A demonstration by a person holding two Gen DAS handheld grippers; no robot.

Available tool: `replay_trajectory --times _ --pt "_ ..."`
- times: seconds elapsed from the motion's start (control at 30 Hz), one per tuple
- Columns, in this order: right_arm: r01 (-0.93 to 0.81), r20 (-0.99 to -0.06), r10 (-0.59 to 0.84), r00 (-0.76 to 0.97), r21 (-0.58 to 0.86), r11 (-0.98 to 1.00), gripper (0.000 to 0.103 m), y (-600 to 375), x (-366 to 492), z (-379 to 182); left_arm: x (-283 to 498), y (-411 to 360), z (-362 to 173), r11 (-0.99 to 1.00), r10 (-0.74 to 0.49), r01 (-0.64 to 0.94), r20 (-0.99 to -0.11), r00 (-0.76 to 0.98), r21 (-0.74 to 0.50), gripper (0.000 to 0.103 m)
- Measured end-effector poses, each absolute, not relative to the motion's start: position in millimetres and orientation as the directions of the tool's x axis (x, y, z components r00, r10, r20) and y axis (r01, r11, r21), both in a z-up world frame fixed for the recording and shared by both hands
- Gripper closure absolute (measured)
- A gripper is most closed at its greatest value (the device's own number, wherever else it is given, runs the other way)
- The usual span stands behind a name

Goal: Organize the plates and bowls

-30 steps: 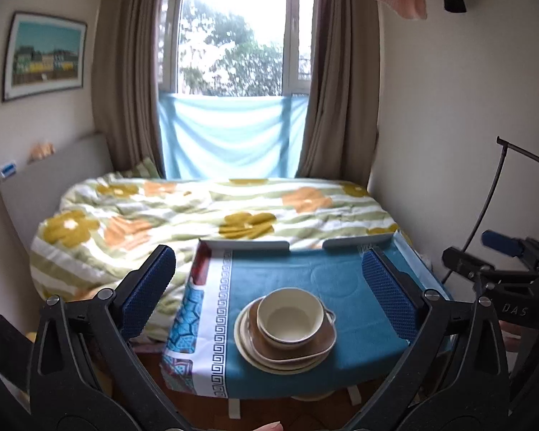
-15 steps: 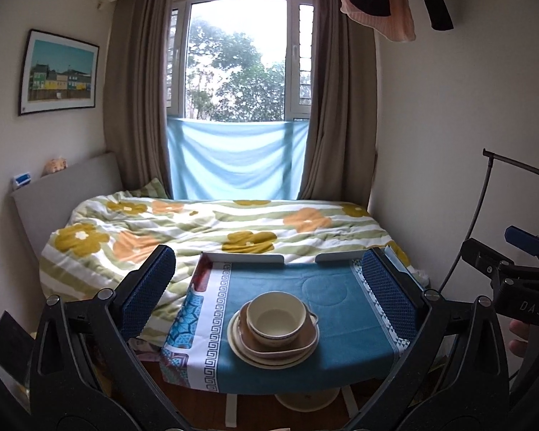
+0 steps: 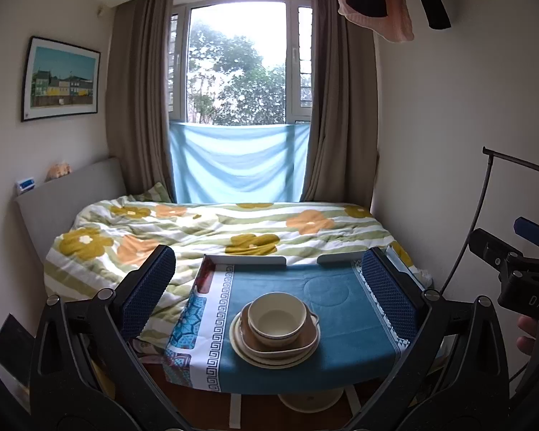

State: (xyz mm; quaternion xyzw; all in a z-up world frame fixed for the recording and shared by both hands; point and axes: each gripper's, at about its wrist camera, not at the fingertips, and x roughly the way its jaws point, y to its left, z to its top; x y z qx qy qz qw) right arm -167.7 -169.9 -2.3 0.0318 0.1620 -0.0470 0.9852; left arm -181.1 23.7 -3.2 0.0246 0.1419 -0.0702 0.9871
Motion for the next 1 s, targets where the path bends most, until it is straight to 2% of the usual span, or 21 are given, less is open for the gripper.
replay_trajectory --times 1.0 --pt "0.149 -0.356 -0.124 0.926 0.044 0.988 0.001 -167.6 -174.6 -7.7 -188.4 20.4 -6.2 0.986 -0.143 0.164 -0.301 0.943 0.043 0.0"
